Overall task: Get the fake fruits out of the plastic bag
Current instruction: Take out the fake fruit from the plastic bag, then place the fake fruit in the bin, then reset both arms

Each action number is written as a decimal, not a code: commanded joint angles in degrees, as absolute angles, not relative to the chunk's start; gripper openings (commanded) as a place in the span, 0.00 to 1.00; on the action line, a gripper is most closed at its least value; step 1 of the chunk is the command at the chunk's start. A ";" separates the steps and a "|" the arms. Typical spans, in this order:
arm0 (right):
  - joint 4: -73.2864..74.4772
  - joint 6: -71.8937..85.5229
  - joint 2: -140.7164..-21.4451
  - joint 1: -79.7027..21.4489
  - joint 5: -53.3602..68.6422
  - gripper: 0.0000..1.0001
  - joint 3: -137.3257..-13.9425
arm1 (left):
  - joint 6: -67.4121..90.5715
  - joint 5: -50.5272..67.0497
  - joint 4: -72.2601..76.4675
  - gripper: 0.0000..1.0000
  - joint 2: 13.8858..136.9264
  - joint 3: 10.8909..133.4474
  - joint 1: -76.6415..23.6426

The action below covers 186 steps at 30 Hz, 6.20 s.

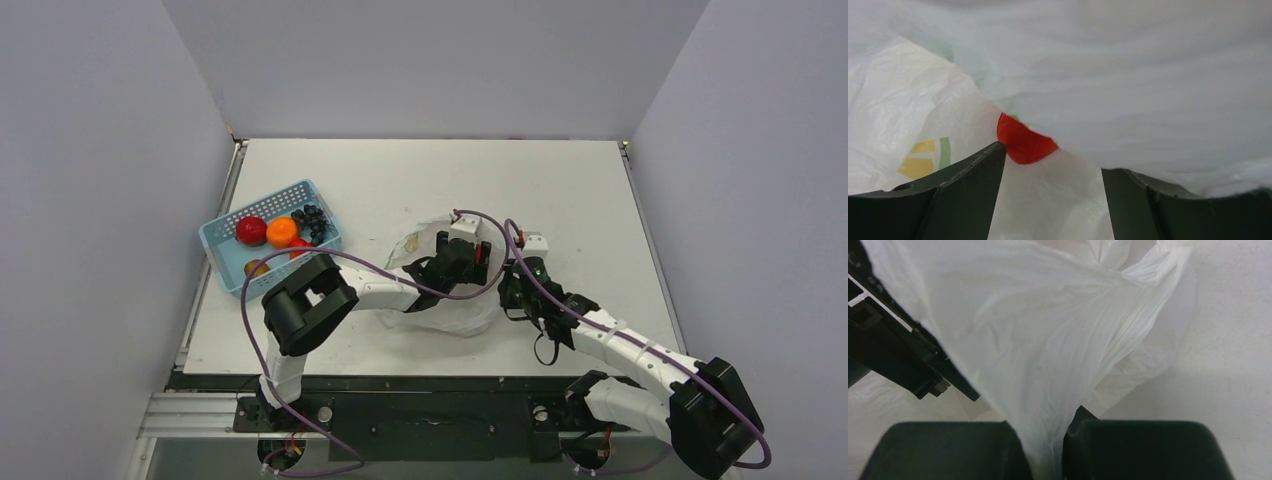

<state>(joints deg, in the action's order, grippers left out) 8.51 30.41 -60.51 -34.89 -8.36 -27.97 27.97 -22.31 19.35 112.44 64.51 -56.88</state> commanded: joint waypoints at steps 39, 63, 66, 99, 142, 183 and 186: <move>7.42 31.92 -53.82 -32.55 -1.84 0.00 -27.00 | 5.63 -17.07 27.80 0.40 122.24 73.62 -57.22; 13.42 41.55 -52.98 -28.83 -28.19 0.00 -26.14 | 31.34 -4.73 18.59 0.00 99.44 57.58 -57.48; 14.98 43.93 -53.50 -28.05 -32.07 0.00 -26.09 | 32.77 -4.01 18.21 0.00 94.89 54.84 -57.10; 19.07 54.37 -39.66 -22.40 -39.57 0.00 -19.71 | 38.77 -22.53 -23.50 0.00 51.02 42.78 -4.57; 19.82 50.81 -39.68 -21.57 -36.38 0.02 -21.47 | 37.66 -10.59 -13.14 0.59 75.19 51.48 23.44; 58.14 29.58 -26.42 -20.24 -27.88 0.94 -69.96 | 42.56 38.14 -16.07 0.97 40.21 68.63 22.18; 58.11 28.89 -25.91 -20.24 -27.97 0.94 -72.37 | 43.07 37.79 -16.55 0.97 39.04 71.26 22.16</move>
